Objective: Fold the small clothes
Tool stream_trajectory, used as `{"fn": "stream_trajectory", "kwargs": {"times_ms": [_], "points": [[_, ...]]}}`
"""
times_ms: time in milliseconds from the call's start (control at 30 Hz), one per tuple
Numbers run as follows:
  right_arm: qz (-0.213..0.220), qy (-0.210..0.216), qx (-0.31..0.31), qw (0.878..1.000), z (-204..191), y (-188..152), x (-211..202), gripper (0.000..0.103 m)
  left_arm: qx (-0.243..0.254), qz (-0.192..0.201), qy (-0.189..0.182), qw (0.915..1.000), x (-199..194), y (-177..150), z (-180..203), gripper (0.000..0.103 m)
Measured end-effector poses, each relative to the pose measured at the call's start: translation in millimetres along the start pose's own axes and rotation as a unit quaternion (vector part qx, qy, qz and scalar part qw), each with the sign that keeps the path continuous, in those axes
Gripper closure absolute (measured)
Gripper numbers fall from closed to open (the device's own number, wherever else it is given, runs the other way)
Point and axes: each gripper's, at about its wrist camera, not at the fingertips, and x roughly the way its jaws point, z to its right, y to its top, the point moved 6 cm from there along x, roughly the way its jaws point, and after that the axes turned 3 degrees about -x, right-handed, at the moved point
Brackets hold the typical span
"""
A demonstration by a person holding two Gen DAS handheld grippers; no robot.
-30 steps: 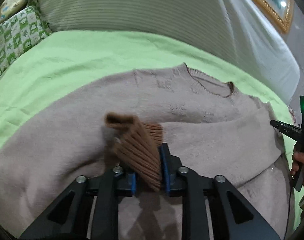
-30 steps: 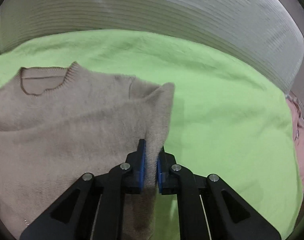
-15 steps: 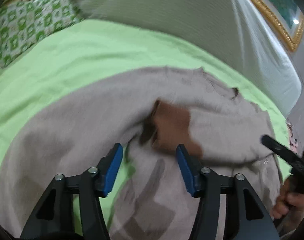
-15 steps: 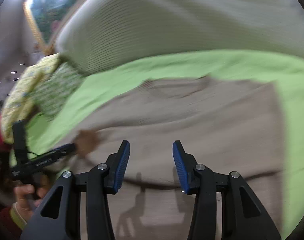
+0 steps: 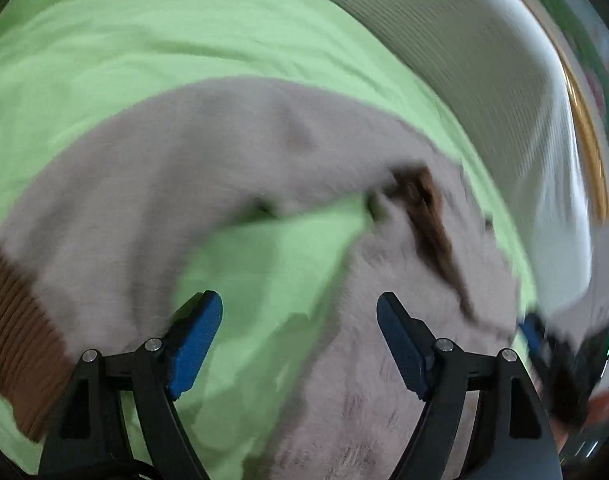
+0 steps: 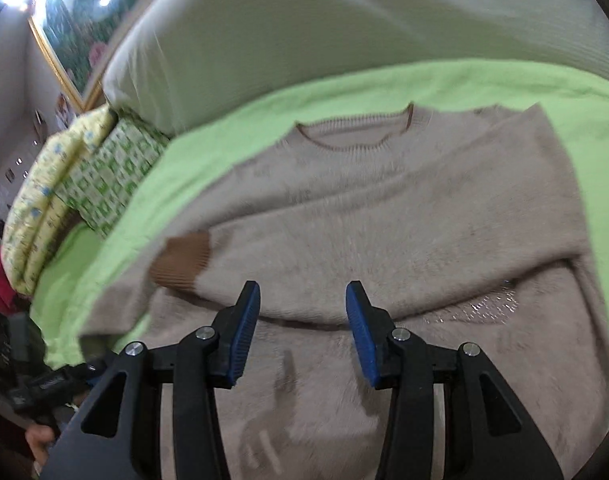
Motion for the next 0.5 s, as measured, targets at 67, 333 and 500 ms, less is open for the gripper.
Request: {"fn": "stream_trajectory", "kwargs": {"times_ms": [67,333,500], "points": [[0.008,-0.001,-0.001,1.0,-11.0,-0.7,-5.2,0.057,-0.044,0.022,-0.001,0.9988,-8.3,11.9,-15.4,0.022],[0.002,-0.004,0.009,1.0,-17.4,-26.1,-16.0,0.057,-0.134,0.054,-0.003,0.9895,-16.5,57.5,-45.8,0.024],[0.003,-0.012,0.013,1.0,-12.6,-34.7,-22.4,0.057,-0.051,0.09,0.087,0.9908,-20.8,88.2,-31.2,0.087]]}}
